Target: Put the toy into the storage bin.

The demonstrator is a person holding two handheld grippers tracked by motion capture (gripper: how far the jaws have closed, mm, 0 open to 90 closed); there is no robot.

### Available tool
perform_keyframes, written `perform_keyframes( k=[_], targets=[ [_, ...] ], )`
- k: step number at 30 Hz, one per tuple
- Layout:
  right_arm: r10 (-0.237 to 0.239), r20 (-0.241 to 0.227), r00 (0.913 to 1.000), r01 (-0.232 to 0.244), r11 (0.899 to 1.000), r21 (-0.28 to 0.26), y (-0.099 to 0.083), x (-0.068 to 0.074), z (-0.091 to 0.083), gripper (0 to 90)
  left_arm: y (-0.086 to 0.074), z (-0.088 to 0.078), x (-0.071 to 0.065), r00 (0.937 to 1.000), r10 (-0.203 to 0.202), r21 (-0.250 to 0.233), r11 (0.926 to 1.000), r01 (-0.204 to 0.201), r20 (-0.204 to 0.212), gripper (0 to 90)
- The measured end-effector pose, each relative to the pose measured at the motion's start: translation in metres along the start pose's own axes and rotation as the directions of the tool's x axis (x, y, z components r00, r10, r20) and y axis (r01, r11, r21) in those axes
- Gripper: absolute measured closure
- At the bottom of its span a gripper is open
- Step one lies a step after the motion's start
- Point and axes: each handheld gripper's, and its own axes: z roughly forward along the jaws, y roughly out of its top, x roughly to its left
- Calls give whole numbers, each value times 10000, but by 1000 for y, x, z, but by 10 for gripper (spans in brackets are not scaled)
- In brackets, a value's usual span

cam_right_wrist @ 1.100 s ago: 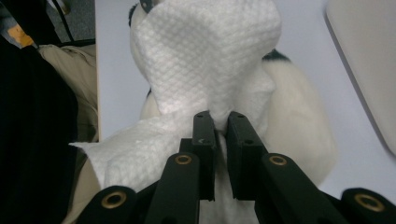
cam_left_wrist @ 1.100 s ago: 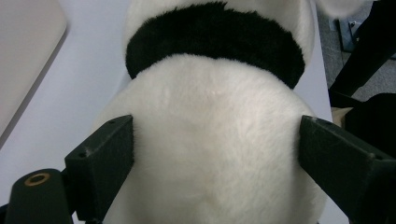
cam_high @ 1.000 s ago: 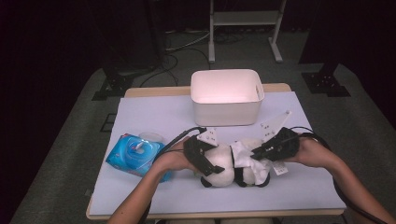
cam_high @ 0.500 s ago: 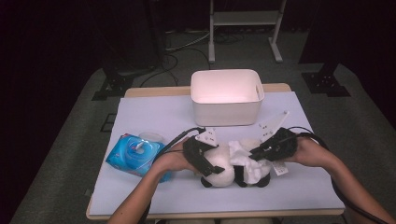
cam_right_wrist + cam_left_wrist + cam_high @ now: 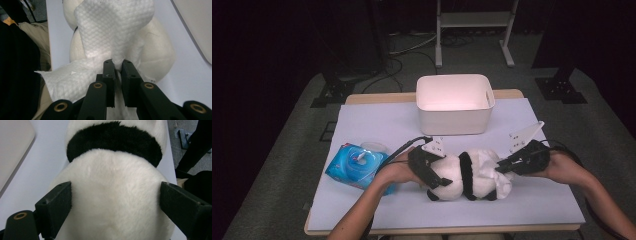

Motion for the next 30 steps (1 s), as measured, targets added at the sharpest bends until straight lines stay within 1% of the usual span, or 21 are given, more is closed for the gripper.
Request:
perform_keyframes(
  k=[4,7,11,13,15,18,23,26,30],
  targets=[
    [-221,-18,9998,221,9997,-100,12,0,1,814,1,1,-1,10000,44,39,10000,-44,-18,122],
    [-517,-64,9986,516,9986,-104,27,-1,7,814,3,1,-1,9999,100,150,9998,-99,-36,121],
    [-773,-178,9968,772,9970,-73,46,-4,18,814,4,1,-2,9998,217,294,9993,-216,-34,121],
    [-964,-213,9951,965,9953,72,56,-5,26,814,4,1,-2,9998,186,274,9995,-185,-47,121],
    [-1033,-219,9944,1037,9944,225,64,-9,33,814,4,1,-2,9998,185,252,9995,-184,-57,121],
    [-907,-304,9954,916,9953,307,66,-15,35,814,3,1,-2,9999,141,160,9998,-140,-64,121],
    [-695,-226,9973,703,9970,334,61,-19,31,814,3,1,-2,9999,123,119,9999,-122,-38,122],
    [-424,-174,9989,428,9988,242,53,-24,27,814,2,0,-2,9999,133,73,9999,-132,-16,122],
    [-209,-83,9997,211,9995,214,43,-25,20,814,1,0,-1,9999,118,6,9999,-118,26,123]
  ],
)
